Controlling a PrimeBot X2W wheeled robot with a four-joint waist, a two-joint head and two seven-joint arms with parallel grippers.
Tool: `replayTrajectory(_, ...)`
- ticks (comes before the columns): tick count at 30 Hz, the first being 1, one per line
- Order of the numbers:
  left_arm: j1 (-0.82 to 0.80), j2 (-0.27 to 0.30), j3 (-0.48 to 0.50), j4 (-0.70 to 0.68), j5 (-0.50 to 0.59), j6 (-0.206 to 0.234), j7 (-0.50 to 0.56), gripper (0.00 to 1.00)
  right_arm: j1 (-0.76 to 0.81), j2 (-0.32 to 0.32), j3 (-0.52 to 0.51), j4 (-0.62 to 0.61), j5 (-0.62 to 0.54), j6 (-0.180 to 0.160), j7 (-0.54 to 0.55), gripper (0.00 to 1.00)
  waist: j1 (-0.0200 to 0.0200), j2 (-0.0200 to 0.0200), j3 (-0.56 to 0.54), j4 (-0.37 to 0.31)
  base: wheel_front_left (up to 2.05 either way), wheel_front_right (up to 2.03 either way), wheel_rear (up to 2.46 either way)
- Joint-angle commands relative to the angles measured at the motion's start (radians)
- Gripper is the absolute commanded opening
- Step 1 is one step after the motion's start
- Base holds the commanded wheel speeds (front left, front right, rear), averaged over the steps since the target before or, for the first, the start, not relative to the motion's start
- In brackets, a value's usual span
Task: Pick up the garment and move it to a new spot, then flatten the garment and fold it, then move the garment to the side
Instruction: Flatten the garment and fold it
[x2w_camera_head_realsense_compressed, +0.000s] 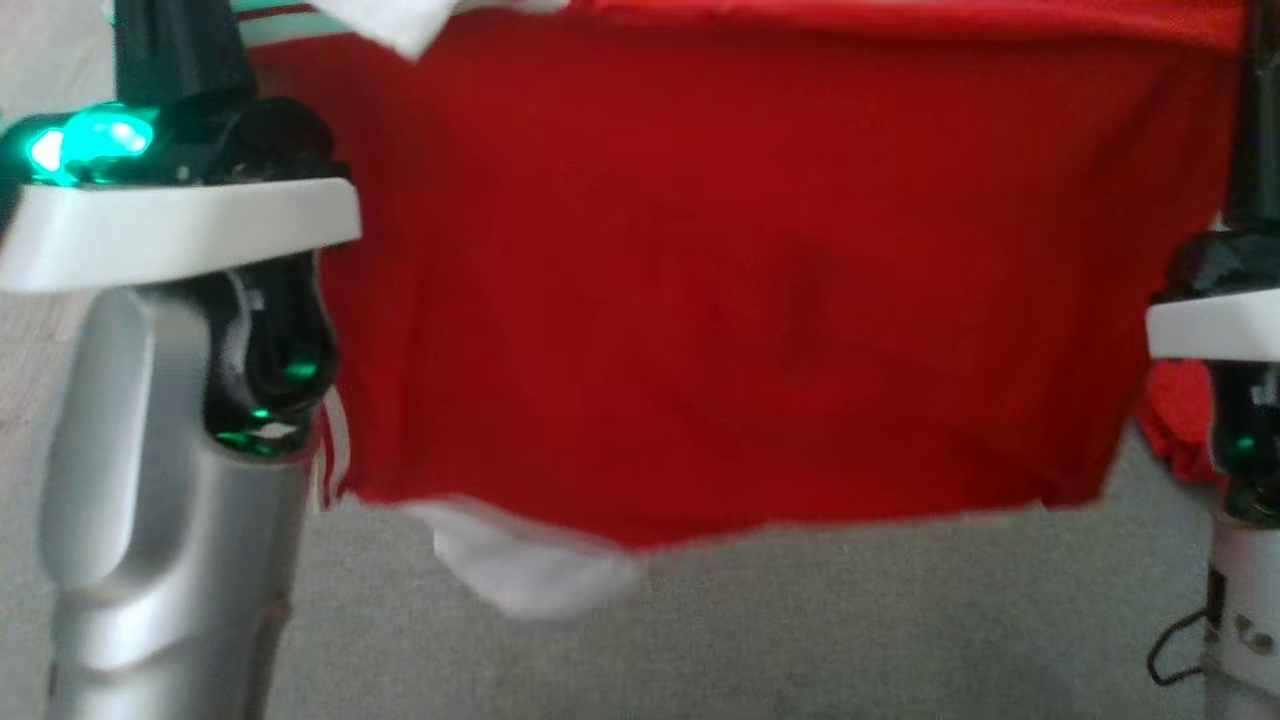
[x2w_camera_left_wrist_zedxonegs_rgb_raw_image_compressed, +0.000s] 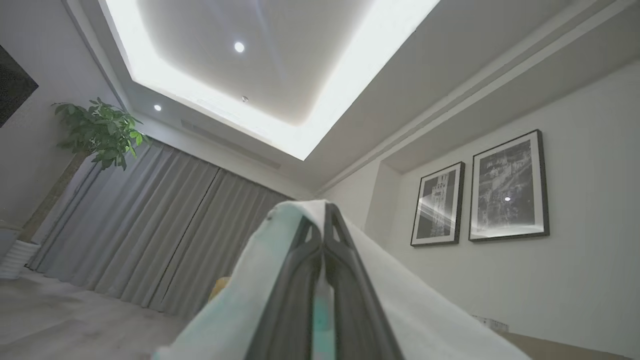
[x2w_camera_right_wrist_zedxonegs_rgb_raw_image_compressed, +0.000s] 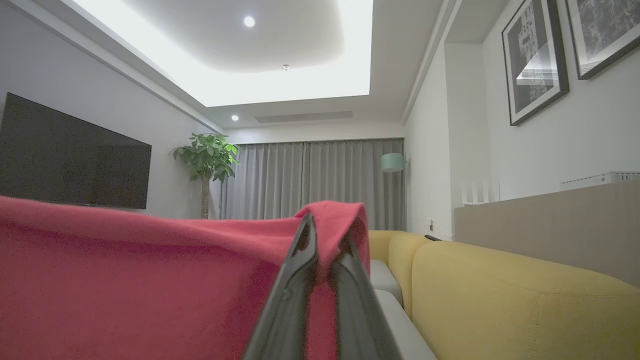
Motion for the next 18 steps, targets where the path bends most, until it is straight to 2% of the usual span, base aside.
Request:
replayTrajectory(1,-0.035,0.045,0.04,-0.035,0.011,0.007,0.021,0.0,-0.014,0.003,0.012,-0.042,-0.004,-0.001,0.02,0.0,0.0001,-0.0001,0.009,-0.001,0.0,0.0,0.0)
replayTrajectory(2,-0.034,0.071,0.034,-0.04,0.017,0.019,0.072,0.0,-0.013,0.001,0.007,-0.064,-0.013,-0.001,0.059,0.0,0.0001,-0.0001,0.025,-0.003,0.0,0.0,0.0)
replayTrajectory(4,-0.038,0.085,0.029,-0.033,0.021,0.02,0.097,0.0,-0.016,-0.004,0.008,-0.066,-0.019,-0.001,0.078,0.0,0.0001,-0.0001,0.036,-0.004,0.0,0.0,0.0)
replayTrajectory(7,-0.095,0.125,0.036,0.06,0.008,0.014,0.164,0.0,-0.085,-0.008,0.024,-0.02,0.01,-0.001,0.14,0.0,0.0001,-0.0001,0.114,-0.016,0.0,0.0,0.0)
replayTrajectory(8,-0.125,0.133,0.046,0.096,0.0,0.012,0.175,0.0,-0.123,-0.031,0.036,0.007,0.001,-0.001,0.151,0.0,0.0001,-0.0001,0.145,-0.021,0.0,0.0,0.0)
replayTrajectory(14,-0.415,0.217,0.032,0.369,0.09,-0.037,0.158,0.0,-0.471,-0.12,0.101,0.304,-0.021,-0.001,0.107,0.0,0.0001,-0.0001,0.344,-0.028,0.0,0.0,0.0)
replayTrajectory(18,-0.627,0.215,0.023,0.564,0.141,-0.054,0.074,0.0,-0.729,-0.122,0.107,0.547,-0.019,-0.001,0.008,0.0,0.0001,-0.0001,0.424,-0.008,0.0,0.0,0.0)
